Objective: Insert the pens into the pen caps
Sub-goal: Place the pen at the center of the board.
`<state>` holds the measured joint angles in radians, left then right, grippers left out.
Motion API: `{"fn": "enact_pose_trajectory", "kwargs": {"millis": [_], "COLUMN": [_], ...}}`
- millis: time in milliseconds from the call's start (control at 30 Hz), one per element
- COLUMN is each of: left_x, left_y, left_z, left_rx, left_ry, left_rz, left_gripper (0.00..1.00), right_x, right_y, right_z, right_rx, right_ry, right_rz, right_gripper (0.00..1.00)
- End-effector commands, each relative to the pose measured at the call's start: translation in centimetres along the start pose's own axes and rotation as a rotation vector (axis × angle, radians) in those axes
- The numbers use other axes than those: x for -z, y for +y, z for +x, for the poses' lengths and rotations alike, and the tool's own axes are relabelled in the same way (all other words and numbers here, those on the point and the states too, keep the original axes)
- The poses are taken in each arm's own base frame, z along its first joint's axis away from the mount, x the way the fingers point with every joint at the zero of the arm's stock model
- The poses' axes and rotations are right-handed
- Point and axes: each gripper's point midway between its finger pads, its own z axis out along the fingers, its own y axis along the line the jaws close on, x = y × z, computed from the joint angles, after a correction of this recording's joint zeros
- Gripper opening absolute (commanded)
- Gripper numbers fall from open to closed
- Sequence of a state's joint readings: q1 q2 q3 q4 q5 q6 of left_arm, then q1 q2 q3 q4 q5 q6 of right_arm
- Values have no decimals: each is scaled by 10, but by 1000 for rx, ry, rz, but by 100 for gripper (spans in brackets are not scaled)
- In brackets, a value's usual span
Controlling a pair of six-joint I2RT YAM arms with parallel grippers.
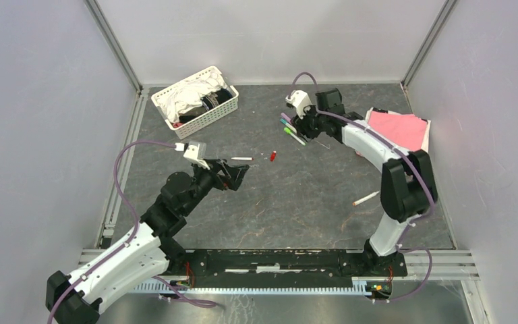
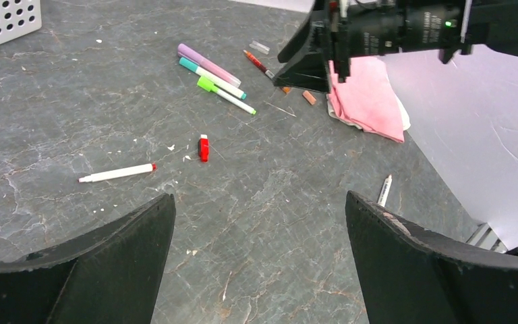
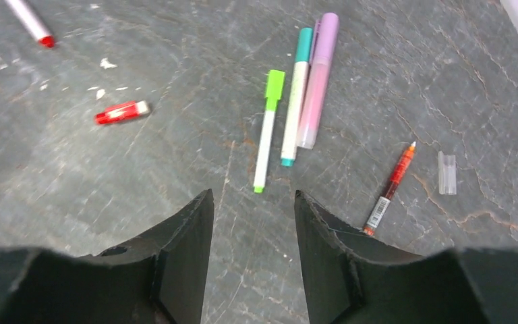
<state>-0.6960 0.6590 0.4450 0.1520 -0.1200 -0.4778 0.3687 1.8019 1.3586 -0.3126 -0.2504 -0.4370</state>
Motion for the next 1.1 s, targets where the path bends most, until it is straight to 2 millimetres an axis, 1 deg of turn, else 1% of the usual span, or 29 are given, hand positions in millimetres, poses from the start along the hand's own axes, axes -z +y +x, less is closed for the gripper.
{"fn": "enact_pose_trajectory", "kwargs": {"millis": [0,100,200,267,333,400,467,500,600,700,800,833,933,1067], "left_x": [-2,-6,-11,-15,-16,-14,-10,-7,3,11,25,29,42,55], "left_y": [-17,-11,2,13,22,33,45,51,66,71,79,82,91,97], "left_z": [-24,-17,-7,1,4,4,2,2,1,3,0,-1,-4,-9], "left_rx": [40,56,82,81,76,65,33,16,-8,1,25,33,54,67], "left_ry": [-63,-49,-20,12,25,25,23,31,50,50,13,-1,-44,-83], "left_rz": [55,28,-48,-106,-161,-225,-288,-323,-415,-440,-473,-489,-529,-553], "left_gripper": [100,100,100,100,99,98,94,92,89,88,88,87,87,87], "right_x": [30,48,63,72,76,71,56,46,13,-20,-49,-56,-77,-99], "right_y": [22,55,83,102,120,132,138,147,158,160,164,166,171,169], "right_z": [-15,-21,-25,-25,-24,-26,-35,-34,-45,-60,-72,-77,-76,-70], "right_rx": [80,134,210,294,387,442,503,532,541,531,500,491,472,431], "right_ry": [-136,-247,-358,-440,-506,-518,-464,-417,-310,-243,-187,-177,-127,-71], "right_rz": [-113,-255,-363,-441,-519,-556,-571,-602,-617,-574,-541,-531,-499,-464], "right_gripper": [53,54,54,54,54,59,60,60,64,63,62,60,59,58]}}
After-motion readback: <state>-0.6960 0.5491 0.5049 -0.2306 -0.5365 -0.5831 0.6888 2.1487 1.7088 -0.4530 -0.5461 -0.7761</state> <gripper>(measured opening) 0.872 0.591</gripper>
